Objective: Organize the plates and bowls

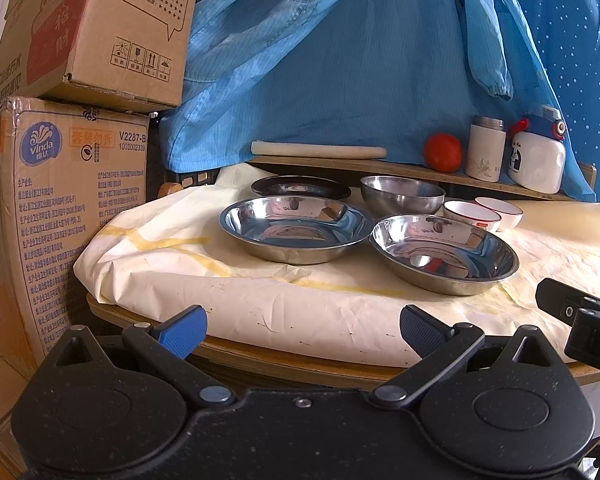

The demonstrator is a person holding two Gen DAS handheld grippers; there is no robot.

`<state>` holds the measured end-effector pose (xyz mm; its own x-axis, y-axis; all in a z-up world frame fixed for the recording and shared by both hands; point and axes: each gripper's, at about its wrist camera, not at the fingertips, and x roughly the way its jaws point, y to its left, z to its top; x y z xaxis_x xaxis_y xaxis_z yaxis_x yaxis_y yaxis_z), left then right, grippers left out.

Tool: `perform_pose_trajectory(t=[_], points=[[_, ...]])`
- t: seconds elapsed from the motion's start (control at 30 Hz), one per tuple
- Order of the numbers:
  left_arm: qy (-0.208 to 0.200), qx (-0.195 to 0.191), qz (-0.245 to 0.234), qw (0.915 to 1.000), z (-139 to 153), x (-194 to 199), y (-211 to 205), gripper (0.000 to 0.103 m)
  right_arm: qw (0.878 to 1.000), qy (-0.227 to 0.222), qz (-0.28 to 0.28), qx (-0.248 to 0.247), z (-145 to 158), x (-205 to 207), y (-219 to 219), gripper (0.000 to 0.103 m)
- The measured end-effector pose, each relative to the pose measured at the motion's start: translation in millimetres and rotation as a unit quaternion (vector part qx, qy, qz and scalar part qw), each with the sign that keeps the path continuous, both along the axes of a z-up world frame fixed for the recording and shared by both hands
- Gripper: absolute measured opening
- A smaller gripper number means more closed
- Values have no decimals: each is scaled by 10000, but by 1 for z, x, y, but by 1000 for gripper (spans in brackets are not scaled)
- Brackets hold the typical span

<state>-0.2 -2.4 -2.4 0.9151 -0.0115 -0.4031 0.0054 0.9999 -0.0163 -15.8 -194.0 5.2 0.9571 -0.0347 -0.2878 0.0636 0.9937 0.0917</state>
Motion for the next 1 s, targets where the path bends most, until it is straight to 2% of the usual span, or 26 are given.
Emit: perform_pose_trajectory(t=[0.7,1.0], points=[[-12,-72,-90,9999,2,0,0,102,10000,3,-1,-7,1,0,-1,103],[-121,-187,173,9996,11,16,17,102,9999,-45,3,-107,5,8,-1,103]])
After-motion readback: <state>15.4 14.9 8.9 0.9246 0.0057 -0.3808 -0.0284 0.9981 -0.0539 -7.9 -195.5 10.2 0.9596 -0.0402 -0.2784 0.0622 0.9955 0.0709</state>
